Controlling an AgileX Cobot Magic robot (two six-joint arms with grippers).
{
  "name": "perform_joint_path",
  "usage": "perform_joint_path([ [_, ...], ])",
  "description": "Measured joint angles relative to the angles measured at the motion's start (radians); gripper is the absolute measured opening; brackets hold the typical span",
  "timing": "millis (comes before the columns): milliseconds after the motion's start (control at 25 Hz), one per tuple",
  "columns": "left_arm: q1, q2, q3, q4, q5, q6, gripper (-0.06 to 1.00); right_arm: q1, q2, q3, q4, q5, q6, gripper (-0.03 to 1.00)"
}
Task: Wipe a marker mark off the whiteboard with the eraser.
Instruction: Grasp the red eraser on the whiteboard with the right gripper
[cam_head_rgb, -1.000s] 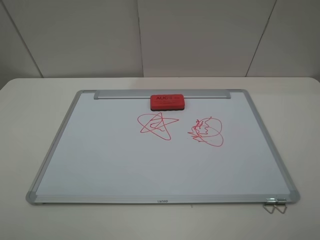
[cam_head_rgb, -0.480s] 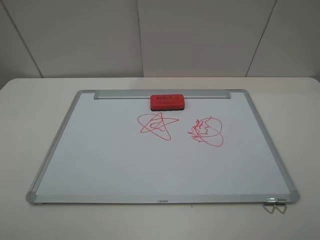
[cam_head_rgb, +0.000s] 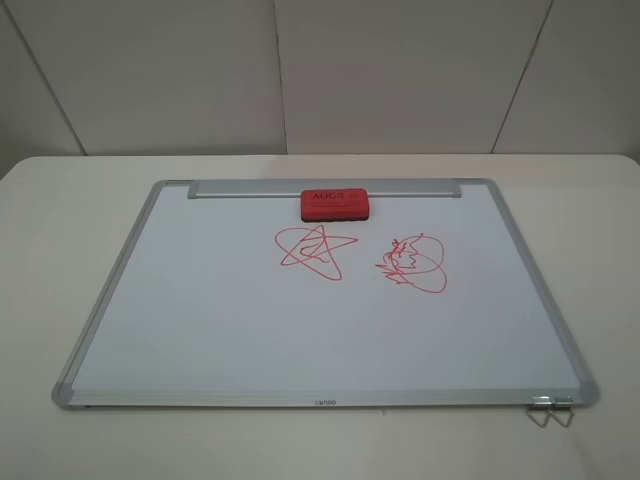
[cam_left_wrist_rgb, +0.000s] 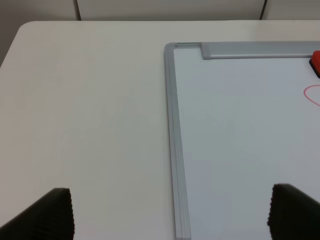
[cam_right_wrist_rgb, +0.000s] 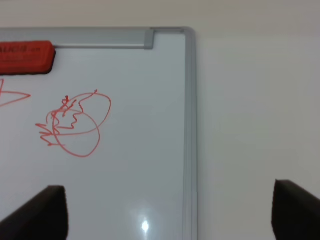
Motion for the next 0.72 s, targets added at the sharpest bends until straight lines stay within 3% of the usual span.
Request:
perform_joint_path([
  [200,0.0,0.0,0.0,0.0,0.0,0.0,0.77,0.12,0.297,-0.087,-0.008,-0.051,-0.028,0.72],
  [440,0.0,0.0,0.0,0.0,0.0,0.0,0.77,0.228,0.693,-0.328,-0.053,-0.016,-0.121,0.72],
  [720,0.0,0.0,0.0,0.0,0.0,0.0,0.77,0.33,1.078,-0.671,-0.057,0.056,-0.454,0.72],
])
